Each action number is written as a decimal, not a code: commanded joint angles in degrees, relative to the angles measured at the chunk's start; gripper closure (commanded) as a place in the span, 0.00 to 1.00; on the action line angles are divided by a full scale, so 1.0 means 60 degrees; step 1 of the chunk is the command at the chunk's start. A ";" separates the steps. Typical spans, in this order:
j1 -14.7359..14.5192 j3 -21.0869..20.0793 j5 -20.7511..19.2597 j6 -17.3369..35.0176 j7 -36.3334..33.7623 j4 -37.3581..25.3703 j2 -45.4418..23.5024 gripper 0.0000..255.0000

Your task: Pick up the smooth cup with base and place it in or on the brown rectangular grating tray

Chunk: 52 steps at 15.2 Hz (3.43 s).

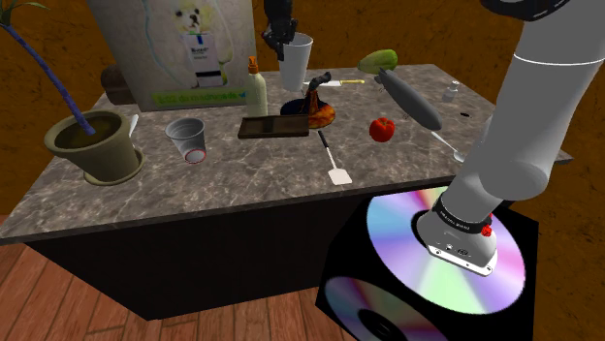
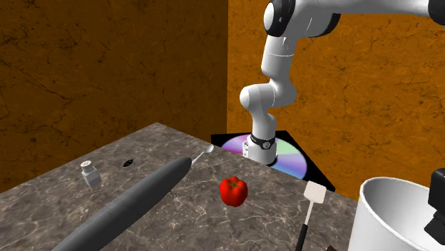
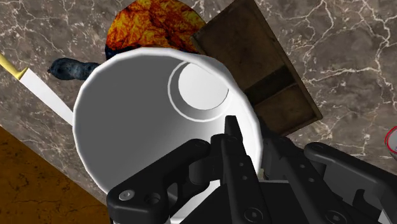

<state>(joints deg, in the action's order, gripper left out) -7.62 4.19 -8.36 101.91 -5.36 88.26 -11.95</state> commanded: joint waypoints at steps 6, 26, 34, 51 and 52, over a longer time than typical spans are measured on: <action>-0.0690 -0.0383 -0.0035 -0.1032 -0.0953 -0.2326 -0.1451 1.00; -0.0662 -0.0375 -0.0124 0.1489 -0.1317 0.0186 -0.1484 1.00; -0.0659 -0.0372 -0.0140 0.1803 -0.1364 0.0427 -0.1559 1.00; -0.0756 -0.0417 -0.0103 0.0690 -0.1323 -0.0462 -0.1345 0.00; -0.0756 -0.0417 -0.0103 0.0690 -0.1323 -0.0462 -0.1345 0.00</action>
<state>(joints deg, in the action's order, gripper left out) -12.15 1.69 -8.98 106.08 -13.30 85.51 -20.02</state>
